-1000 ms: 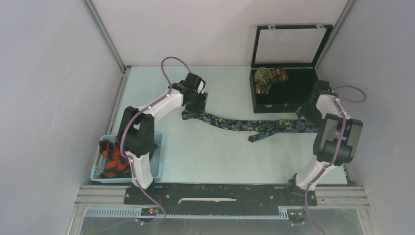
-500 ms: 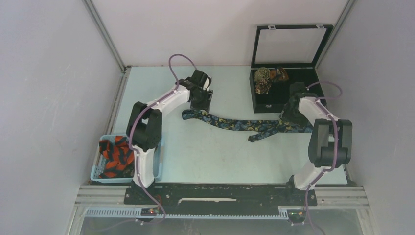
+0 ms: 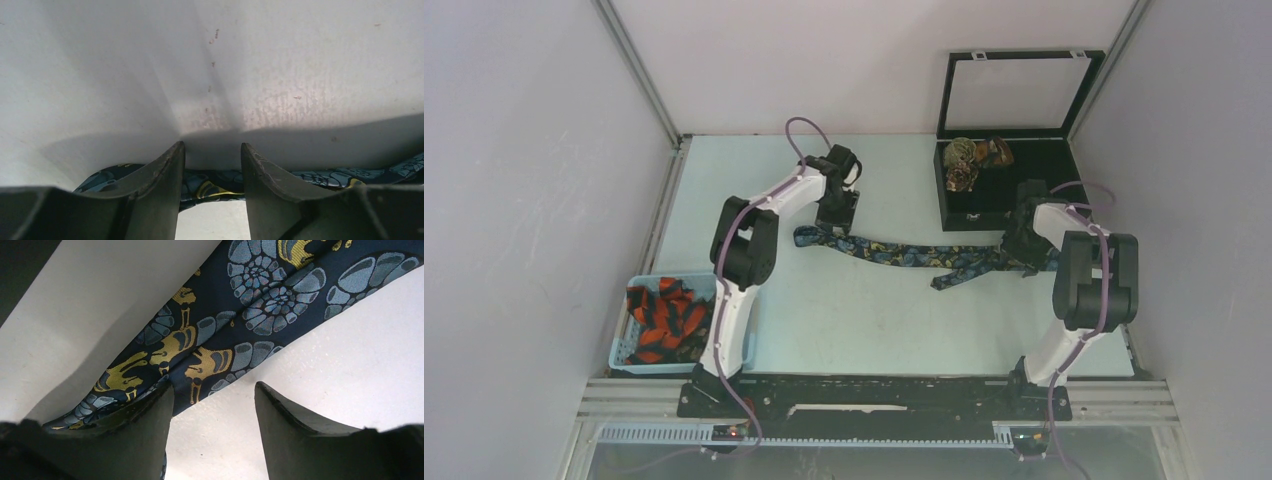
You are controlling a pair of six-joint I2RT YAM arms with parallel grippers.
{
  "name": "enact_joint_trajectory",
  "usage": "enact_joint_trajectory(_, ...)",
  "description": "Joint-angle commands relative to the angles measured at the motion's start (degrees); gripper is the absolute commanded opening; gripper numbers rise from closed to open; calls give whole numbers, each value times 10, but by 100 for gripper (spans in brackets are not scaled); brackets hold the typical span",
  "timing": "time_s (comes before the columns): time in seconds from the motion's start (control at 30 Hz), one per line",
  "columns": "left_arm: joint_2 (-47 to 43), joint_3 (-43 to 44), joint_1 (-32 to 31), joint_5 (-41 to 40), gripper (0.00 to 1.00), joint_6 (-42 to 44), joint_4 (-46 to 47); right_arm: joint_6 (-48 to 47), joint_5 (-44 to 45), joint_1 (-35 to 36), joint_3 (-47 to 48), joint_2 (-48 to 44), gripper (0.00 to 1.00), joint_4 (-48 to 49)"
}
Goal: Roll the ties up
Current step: Flatten out the tie at the center of the board.
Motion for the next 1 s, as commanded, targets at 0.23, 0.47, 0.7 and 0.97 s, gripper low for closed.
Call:
enact_joint_trajectory(0.23, -41, -82, 28, 19, 42, -8, -29, 21, 3, -9, -23, 10, 62, -4)
enact_joint_trajectory(0.47, -167, -245, 27, 34, 41, -37, 28, 33, 17, -8, -54, -70, 62, -31)
enact_joint_trajectory(0.7, -254, -238, 23, -46, 50, -36, -2, 9, 31, 35, -46, -175, 69, -57)
enact_joint_trajectory(0.97, -317, -230, -71, -14, 51, 18, 14, -4, 33, 132, -52, -241, 70, -90)
